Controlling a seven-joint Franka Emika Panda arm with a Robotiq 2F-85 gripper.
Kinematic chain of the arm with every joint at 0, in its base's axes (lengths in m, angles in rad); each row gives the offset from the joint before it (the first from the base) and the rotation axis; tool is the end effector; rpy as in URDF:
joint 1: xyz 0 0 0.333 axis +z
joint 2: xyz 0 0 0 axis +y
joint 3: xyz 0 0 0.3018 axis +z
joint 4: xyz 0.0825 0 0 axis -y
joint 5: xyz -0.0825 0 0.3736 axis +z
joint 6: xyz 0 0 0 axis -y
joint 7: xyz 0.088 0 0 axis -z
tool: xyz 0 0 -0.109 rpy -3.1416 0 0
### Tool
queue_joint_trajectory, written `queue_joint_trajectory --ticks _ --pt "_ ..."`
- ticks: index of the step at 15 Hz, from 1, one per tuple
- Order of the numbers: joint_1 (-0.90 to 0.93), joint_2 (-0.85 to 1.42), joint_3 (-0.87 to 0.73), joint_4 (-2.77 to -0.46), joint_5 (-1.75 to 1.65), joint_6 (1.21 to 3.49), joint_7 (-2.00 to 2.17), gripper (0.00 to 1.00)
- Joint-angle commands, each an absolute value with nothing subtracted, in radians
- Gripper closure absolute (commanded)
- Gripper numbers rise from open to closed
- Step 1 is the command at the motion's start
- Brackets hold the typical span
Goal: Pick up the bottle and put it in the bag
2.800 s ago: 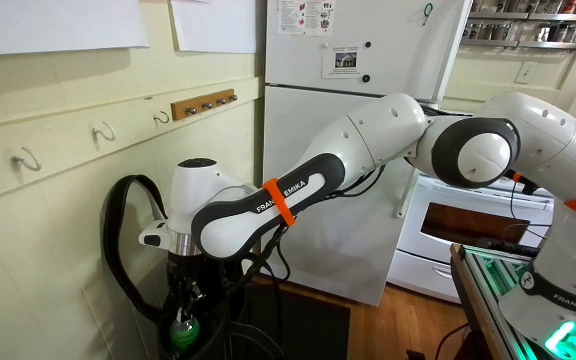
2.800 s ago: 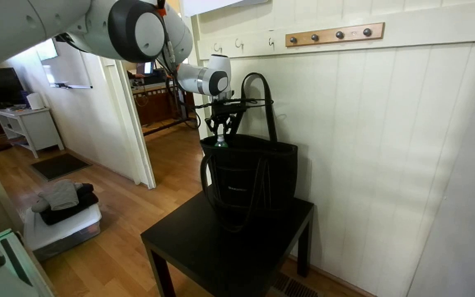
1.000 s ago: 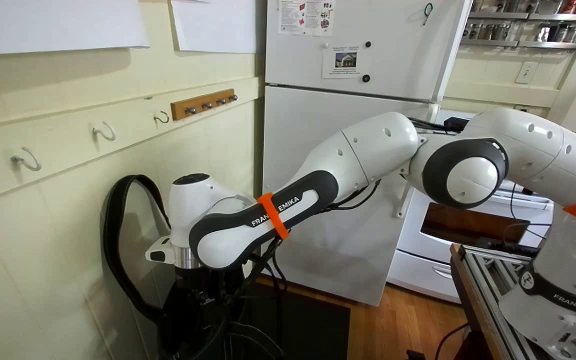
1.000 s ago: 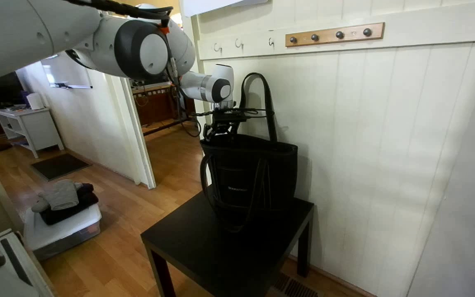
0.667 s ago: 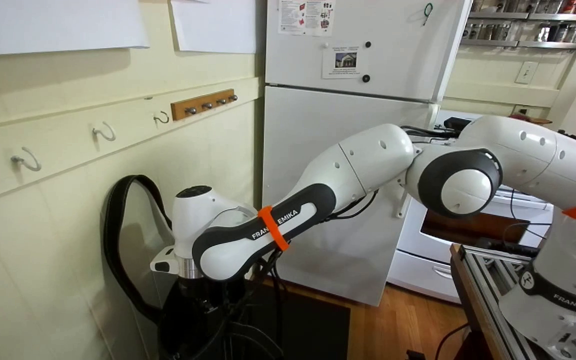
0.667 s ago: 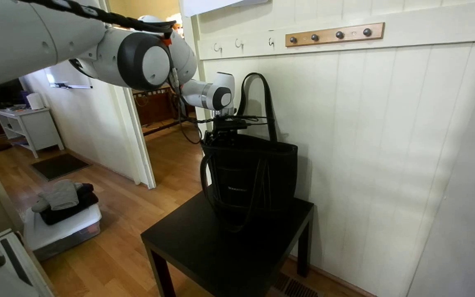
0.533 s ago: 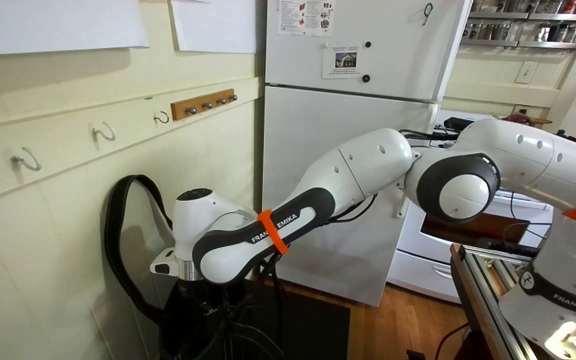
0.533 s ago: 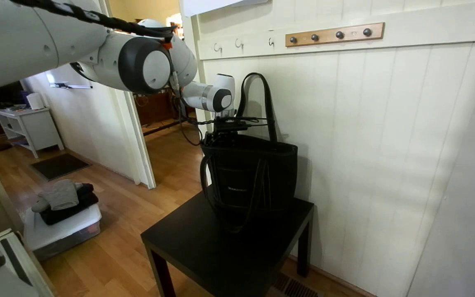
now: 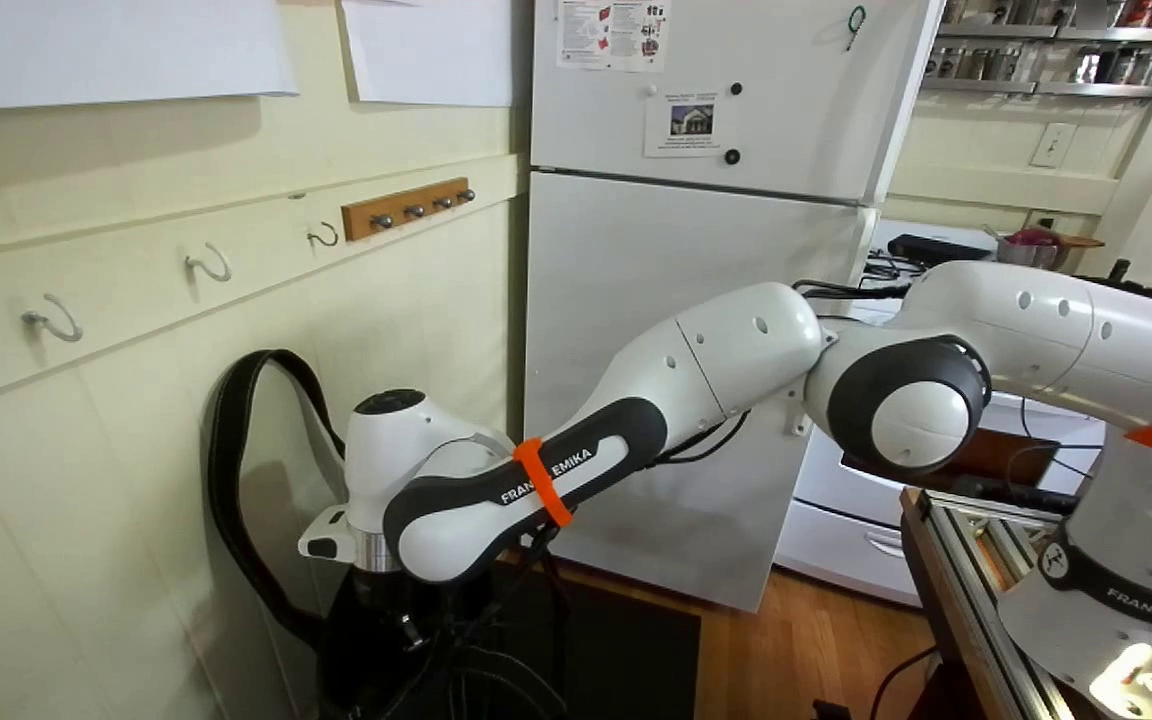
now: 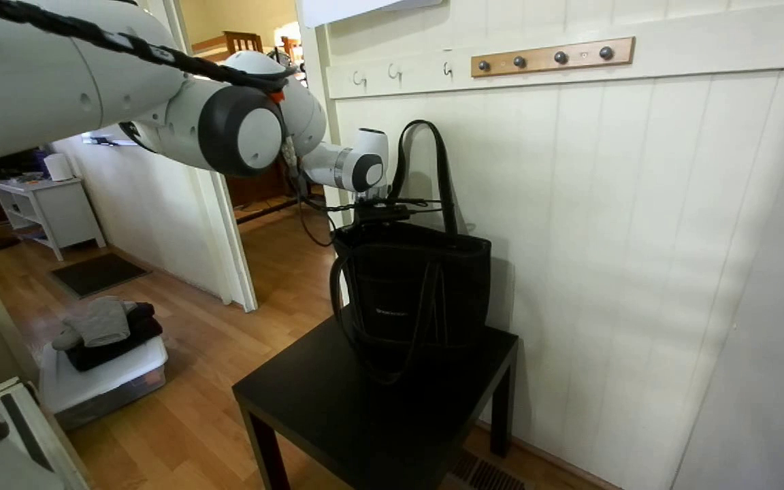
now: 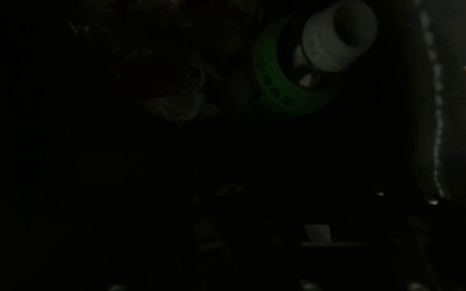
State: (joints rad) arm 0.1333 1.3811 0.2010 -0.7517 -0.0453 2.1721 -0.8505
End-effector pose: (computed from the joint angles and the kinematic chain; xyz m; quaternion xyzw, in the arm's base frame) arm 0.7457 0.1784 0.0817 -0.8642 -0.4964 -0.0479 0.0675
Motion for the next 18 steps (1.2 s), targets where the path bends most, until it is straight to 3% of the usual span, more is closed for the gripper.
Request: queue_joint_trajectory --ticks 1,4,14,15,18 --pt "0.137 1.420 0.202 -0.686 -0.047 2.148 -0.866 0.81" --pt "0.132 1.406 0.210 -0.690 -0.041 2.158 -0.867 1.00" --pt "0.141 1.342 0.234 -0.715 -0.047 2.163 -0.843 1.00" --pt "0.143 1.338 0.232 -0.714 -0.047 2.146 -0.837 0.74" --pt "0.158 1.358 0.209 -0.690 -0.061 2.114 -0.817 0.60"
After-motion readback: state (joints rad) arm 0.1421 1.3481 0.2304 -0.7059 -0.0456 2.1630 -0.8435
